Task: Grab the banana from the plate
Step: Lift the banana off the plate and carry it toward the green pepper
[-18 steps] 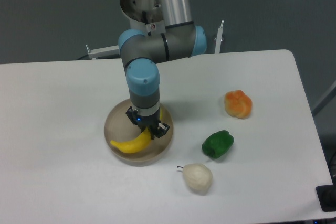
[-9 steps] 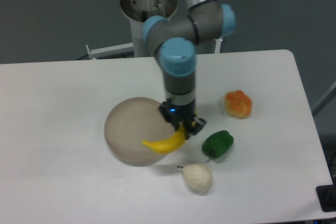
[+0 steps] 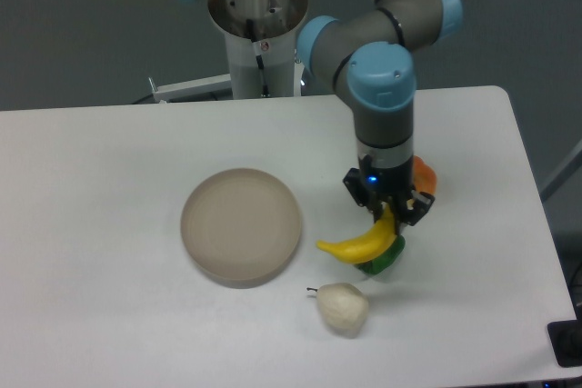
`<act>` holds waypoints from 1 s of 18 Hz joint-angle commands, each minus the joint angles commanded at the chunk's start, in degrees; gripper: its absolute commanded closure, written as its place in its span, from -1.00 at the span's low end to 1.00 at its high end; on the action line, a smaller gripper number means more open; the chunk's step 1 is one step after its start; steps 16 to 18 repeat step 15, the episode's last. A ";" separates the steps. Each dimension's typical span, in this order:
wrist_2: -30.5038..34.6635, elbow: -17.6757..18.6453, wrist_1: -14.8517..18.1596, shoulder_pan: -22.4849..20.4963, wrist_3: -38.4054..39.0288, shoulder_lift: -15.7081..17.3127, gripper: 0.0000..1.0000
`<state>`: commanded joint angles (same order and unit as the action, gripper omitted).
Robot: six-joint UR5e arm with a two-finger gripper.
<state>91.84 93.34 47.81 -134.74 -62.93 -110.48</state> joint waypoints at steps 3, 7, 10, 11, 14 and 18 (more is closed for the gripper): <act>0.00 -0.70 0.09 -0.79 -0.09 -0.18 0.37; 0.09 -0.79 0.00 -0.88 -0.09 -0.53 0.37; 0.09 -1.06 0.00 -0.97 -0.44 -0.62 0.37; 0.09 -0.97 0.00 -0.97 -0.70 -0.62 0.37; 0.00 -0.97 0.00 -1.23 -0.70 -0.53 0.37; 0.09 -0.97 0.00 -1.14 -0.70 -0.53 0.37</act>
